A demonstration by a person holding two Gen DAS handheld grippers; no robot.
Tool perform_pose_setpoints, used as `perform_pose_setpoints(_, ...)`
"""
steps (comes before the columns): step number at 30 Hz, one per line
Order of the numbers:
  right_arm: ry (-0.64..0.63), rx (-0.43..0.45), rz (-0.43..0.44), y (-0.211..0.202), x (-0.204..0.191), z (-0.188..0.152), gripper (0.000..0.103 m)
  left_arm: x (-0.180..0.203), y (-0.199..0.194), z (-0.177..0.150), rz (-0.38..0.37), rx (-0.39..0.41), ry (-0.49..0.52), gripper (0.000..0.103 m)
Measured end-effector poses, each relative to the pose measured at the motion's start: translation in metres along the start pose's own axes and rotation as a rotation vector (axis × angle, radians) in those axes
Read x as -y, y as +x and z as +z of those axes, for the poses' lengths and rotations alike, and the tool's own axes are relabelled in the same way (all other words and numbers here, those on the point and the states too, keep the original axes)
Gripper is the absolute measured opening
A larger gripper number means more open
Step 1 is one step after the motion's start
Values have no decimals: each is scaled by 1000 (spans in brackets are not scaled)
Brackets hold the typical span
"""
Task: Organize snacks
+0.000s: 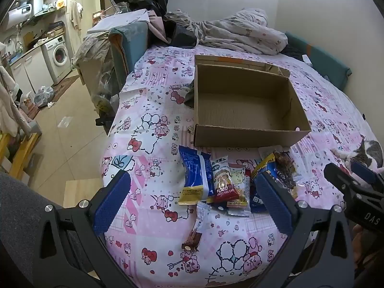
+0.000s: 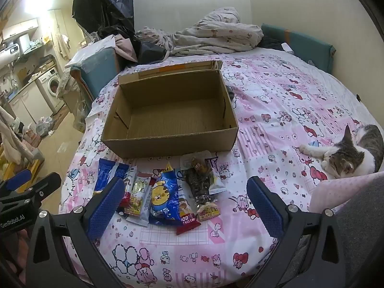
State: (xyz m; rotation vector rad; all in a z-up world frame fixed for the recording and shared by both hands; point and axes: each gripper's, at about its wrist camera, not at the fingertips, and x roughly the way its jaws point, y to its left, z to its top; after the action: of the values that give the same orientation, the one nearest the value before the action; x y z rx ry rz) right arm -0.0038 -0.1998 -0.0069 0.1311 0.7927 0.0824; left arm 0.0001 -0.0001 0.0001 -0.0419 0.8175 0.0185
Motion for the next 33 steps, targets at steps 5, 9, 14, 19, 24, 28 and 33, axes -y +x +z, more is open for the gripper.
perform_pose_setpoints(5, 0, 1, 1, 0, 0, 0, 103, 0, 0, 0, 0, 1, 1, 103)
perform_pose_setpoints(9, 0, 3, 1, 0, 0, 1, 103, -1, -1, 1, 0, 4, -1, 103)
perform_pose_setpoints(14, 0, 3, 1, -1, 0, 1, 103, -12, -4, 5, 1, 6, 0, 103)
perform_pose_setpoints(19, 1, 3, 1, -1, 0, 1, 103, -5, -4, 5, 1, 6, 0, 103)
perform_pose_setpoints(24, 1, 4, 1, -1, 0, 0, 103, -4, -5, 6, 4, 13, 3, 103)
perform_pose_setpoints(28, 0, 4, 3, -1, 0, 0, 103, -1, -5, 4, 7, 18, 4, 103)
perform_pose_setpoints(33, 4, 4, 2, -1, 0, 0, 103, 0, -2, 1, 2, 6, 1, 103)
